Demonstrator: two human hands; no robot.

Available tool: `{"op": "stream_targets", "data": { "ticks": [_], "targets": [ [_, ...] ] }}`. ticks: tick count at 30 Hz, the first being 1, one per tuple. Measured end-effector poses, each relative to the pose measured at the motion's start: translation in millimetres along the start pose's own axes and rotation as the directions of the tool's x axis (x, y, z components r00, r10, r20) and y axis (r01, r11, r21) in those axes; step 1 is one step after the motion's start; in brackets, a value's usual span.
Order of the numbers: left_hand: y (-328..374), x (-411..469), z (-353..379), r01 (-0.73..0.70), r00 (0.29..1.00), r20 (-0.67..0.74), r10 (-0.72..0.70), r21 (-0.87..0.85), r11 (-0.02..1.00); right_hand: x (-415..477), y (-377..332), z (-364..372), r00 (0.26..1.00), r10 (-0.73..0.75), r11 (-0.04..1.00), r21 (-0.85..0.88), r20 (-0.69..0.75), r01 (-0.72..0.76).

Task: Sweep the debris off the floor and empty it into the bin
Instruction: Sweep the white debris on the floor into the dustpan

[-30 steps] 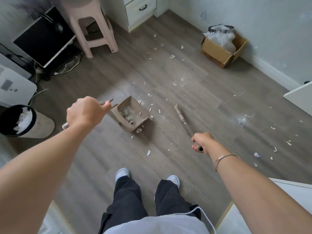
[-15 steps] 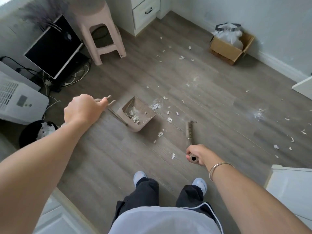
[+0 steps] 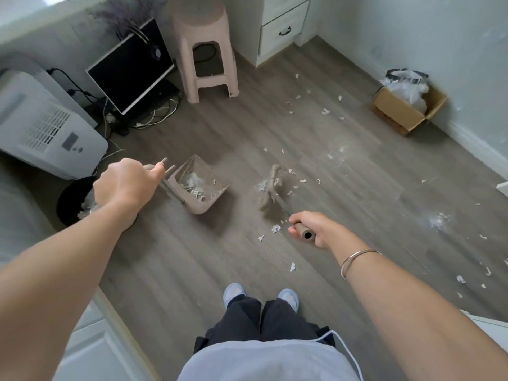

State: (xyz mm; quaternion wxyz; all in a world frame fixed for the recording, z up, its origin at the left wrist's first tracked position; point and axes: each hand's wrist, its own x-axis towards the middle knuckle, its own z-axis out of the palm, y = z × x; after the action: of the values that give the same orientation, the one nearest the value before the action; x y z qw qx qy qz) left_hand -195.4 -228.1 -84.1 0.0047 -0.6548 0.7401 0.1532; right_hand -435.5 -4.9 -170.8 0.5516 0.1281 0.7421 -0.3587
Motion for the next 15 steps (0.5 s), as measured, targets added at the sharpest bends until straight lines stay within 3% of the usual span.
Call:
{"op": "stream_targets", "data": {
  "ticks": [3, 6, 9, 15],
  "targets": [
    [-17.7, -0.4, 0.0, 0.051, 0.999, -0.019, -0.051, 0.014, 0.999, -2.1, -4.7, 1.2, 0.984, 0.111, 0.994, -0.026, 0.142, -0.109],
    [-33.1, -1.4, 0.7, 0.101, 0.995, -0.027, -0.100, 0.042, 0.994, 2.1, -3.4, 4.5, 0.951, 0.226, 0.962, -0.203, 0.213, -0.183],
    [-45.8, -5.3, 3.5, 0.161, 0.987, -0.041, -0.158, 0.077, 0.984, 8.6, -4.2, 12.0, 0.951, 0.223, 0.902, -0.414, 0.212, -0.120],
    [-54.4, -22.3, 17.7, 0.222, 0.975, -0.043, -0.219, 0.126, 0.967, 21.6, 2.2, 14.1, 0.963, 0.181, 0.817, -0.576, 0.197, -0.036]
  ]
}}
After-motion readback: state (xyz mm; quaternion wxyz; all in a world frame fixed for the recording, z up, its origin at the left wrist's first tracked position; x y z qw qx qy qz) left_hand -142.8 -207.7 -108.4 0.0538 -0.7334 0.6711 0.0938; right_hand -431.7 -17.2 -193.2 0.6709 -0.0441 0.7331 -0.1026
